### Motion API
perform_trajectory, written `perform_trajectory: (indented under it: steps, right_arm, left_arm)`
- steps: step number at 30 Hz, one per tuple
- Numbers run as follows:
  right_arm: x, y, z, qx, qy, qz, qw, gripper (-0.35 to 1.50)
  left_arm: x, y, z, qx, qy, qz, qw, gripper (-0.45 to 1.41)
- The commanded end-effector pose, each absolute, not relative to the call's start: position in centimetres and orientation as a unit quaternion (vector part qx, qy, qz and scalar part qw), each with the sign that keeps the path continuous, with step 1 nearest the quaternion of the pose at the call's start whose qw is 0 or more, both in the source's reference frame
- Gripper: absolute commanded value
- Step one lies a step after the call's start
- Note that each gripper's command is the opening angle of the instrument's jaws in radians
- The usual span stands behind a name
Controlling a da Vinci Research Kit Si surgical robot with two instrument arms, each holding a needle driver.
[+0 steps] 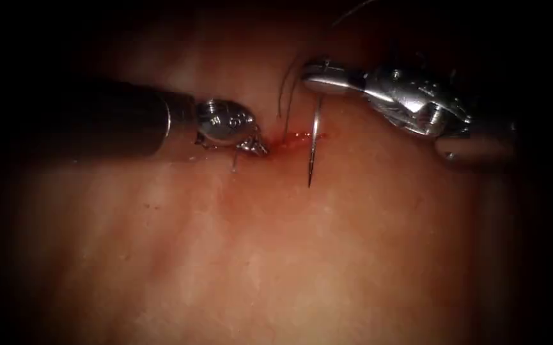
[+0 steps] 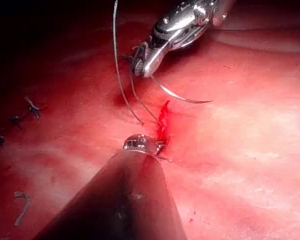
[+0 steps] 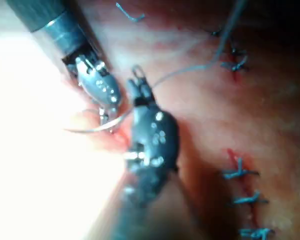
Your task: Wound Closure
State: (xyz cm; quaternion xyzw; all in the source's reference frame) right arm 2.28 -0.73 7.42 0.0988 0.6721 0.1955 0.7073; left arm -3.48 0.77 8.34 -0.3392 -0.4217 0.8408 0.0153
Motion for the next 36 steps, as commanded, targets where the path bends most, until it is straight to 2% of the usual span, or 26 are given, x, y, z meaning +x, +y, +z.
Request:
perform_trajectory:
  steps: [1,10,29,36]
  right_arm:
    - [2.38,-0.69,7.47,0.095,0.675,0.193,0.706,-0.35]
    - [2.43,-0.63,7.52,0.059,0.687,0.171,0.703,-0.35]
    - [2.56,-0.52,7.70,-0.053,0.667,0.127,0.732,-0.35]
    - [2.52,-0.50,7.69,-0.058,0.663,0.122,0.736,-0.35]
  left_arm:
    - [-3.55,0.81,8.38,-0.348,-0.428,0.834,0.014,-0.35]
    - [-3.56,0.81,8.35,-0.372,-0.460,0.806,0.005,-0.37]
    - [-3.45,0.88,7.83,-0.387,-0.446,0.807,0.010,-0.28]
    - [-3.54,0.94,7.81,-0.389,-0.436,0.811,0.020,-0.32]
